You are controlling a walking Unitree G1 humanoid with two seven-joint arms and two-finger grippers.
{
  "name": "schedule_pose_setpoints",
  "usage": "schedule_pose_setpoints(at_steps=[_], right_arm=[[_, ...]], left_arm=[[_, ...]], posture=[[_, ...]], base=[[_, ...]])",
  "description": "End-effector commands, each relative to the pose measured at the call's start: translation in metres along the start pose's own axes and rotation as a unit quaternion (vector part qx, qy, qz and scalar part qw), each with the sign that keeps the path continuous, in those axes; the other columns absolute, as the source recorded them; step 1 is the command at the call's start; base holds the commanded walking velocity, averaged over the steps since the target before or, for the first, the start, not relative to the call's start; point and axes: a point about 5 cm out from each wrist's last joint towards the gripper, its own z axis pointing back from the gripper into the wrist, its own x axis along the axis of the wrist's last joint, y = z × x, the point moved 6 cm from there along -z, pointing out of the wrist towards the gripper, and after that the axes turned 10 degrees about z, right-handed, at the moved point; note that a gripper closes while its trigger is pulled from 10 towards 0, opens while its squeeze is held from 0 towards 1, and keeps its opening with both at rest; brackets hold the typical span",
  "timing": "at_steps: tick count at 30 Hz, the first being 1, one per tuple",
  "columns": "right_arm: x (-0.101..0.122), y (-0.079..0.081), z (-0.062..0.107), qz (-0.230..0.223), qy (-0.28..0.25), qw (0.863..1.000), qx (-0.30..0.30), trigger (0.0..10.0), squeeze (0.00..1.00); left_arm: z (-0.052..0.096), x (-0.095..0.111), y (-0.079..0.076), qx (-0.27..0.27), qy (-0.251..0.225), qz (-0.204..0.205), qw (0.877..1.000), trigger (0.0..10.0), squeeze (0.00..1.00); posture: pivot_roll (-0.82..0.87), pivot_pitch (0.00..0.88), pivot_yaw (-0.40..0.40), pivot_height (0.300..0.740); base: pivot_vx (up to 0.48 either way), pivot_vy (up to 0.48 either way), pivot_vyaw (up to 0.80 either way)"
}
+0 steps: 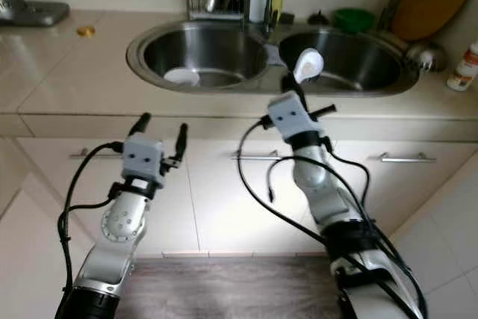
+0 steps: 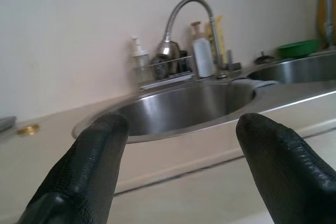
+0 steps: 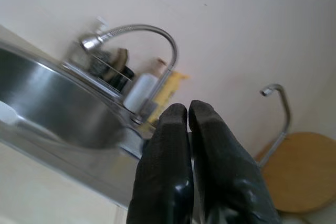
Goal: Kitchen organization
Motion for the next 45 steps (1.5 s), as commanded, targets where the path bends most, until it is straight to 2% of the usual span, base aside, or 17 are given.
schedule_pose_setpoints(at_steps=[1, 6, 8, 12, 14, 21, 36, 41, 45], right_arm=[[0.009, 0.003, 0.000, 0.003, -0.016, 1.000, 0.009, 10.0, 0.00], [0.015, -0.015, 0.011, -0.006, -0.023, 1.000, -0.012, 10.0, 0.00], [0.026, -0.021, 0.021, -0.020, -0.036, 0.999, -0.013, 10.0, 0.00], [0.033, -0.018, 0.033, -0.044, -0.036, 0.998, 0.002, 10.0, 0.00], [0.034, -0.015, 0.037, -0.043, -0.034, 0.998, 0.010, 10.0, 0.00], [0.033, -0.012, 0.043, -0.051, -0.015, 0.998, 0.023, 10.0, 0.00], [0.032, 0.011, 0.043, -0.061, -0.001, 0.995, 0.083, 10.0, 0.00], [0.029, 0.015, 0.032, -0.067, 0.007, 0.994, 0.091, 10.0, 0.00], [0.020, 0.017, 0.018, -0.099, 0.040, 0.990, 0.097, 10.0, 0.00]], left_arm=[[-0.001, 0.003, 0.004, 0.003, -0.005, -0.003, 1.000, 10.0, 0.00], [0.000, 0.005, 0.005, 0.005, -0.008, -0.007, 1.000, 10.0, 0.00], [0.000, 0.010, 0.006, 0.007, -0.020, -0.011, 1.000, 10.0, 0.00], [0.000, 0.014, 0.008, 0.010, -0.027, -0.007, 1.000, 10.0, 0.00], [0.000, 0.011, 0.010, 0.013, -0.021, -0.006, 1.000, 10.0, 0.00], [0.001, 0.011, 0.010, 0.016, -0.019, -0.005, 1.000, 10.0, 0.00], [-0.001, 0.012, 0.012, 0.023, -0.023, -0.005, 0.999, 10.0, 0.00], [-0.003, 0.013, 0.012, 0.022, -0.025, -0.005, 0.999, 10.0, 0.00], [-0.003, 0.015, 0.013, 0.024, -0.028, -0.007, 0.999, 10.0, 0.00]], posture=[[0.12, 0.000, -0.070, 0.740], [0.12, 0.000, -0.073, 0.740], [0.11, 0.000, -0.076, 0.740], [0.11, 0.000, -0.076, 0.740], [0.11, 0.000, -0.077, 0.740], [0.11, 0.000, -0.078, 0.740], [0.11, 0.000, -0.080, 0.740], [0.11, 0.000, -0.082, 0.740], [0.12, 0.000, -0.085, 0.740]], base=[[0.292, 0.000, 0.00], [0.296, 0.000, 0.00], [0.294, 0.000, 0.00], [0.300, 0.000, 0.00], [0.302, 0.000, 0.00], [0.303, 0.000, 0.00], [0.303, 0.000, 0.00], [0.304, 0.000, 0.00], [0.304, 0.000, 0.00]])
